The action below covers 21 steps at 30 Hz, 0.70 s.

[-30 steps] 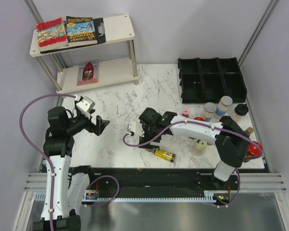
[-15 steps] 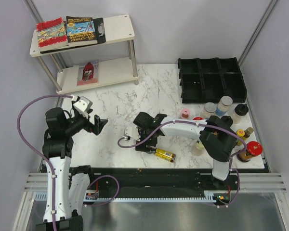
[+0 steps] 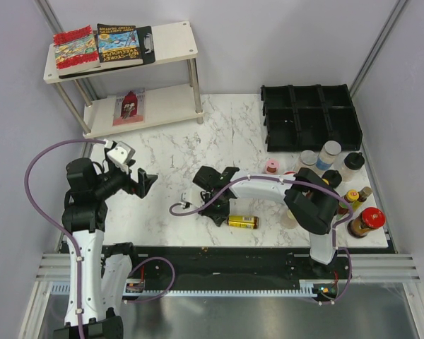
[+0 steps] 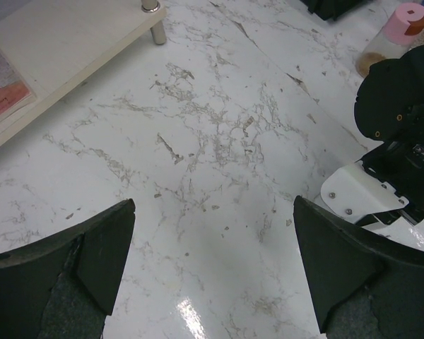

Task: Organize the condiment bottles
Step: Pick up the bottle from the center of the board.

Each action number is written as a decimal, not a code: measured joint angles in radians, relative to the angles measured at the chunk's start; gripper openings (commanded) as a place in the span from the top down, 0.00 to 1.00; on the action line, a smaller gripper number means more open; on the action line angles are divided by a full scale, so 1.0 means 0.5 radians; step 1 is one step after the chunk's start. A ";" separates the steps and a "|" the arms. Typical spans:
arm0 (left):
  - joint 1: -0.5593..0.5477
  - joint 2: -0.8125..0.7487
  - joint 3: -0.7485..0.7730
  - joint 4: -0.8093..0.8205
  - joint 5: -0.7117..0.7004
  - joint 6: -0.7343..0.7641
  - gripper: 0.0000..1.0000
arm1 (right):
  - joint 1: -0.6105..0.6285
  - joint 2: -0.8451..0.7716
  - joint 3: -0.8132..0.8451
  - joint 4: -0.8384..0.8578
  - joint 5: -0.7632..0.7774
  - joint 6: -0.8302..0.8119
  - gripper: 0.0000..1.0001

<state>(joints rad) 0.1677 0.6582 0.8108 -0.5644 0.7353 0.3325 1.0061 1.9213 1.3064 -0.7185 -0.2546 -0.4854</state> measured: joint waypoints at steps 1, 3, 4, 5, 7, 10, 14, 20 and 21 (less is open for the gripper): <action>0.002 0.000 -0.001 0.002 0.000 0.000 0.01 | 0.000 0.002 0.016 -0.017 -0.014 0.012 1.00; 0.003 -0.001 -0.007 0.014 -0.002 -0.001 0.01 | -0.001 0.003 0.039 -0.042 -0.014 0.007 1.00; 0.004 -0.001 -0.011 0.020 -0.002 -0.001 0.01 | -0.001 0.005 0.051 -0.055 -0.012 0.003 1.00; 0.008 0.000 -0.013 0.027 -0.004 -0.002 0.01 | 0.000 0.005 0.068 -0.071 -0.014 0.001 1.00; 0.018 0.000 -0.015 0.037 -0.015 -0.011 0.01 | 0.000 0.005 0.106 -0.095 -0.007 -0.019 1.00; 0.027 -0.001 -0.015 0.049 -0.075 -0.023 0.01 | 0.000 0.005 0.177 -0.114 0.005 -0.041 1.00; 0.033 -0.009 -0.008 0.064 -0.261 -0.042 0.00 | 0.000 -0.008 0.300 -0.095 0.040 -0.072 1.00; 0.033 0.011 0.195 -0.055 -0.546 -0.034 0.01 | -0.008 -0.062 0.463 0.101 0.122 -0.063 1.00; 0.033 0.009 0.230 -0.079 -0.581 -0.031 0.01 | -0.012 -0.062 0.484 0.151 0.131 -0.047 1.00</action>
<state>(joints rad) 0.1841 0.6628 0.9260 -0.6037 0.4446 0.3168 1.0000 1.8904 1.5482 -0.6430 -0.1890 -0.5087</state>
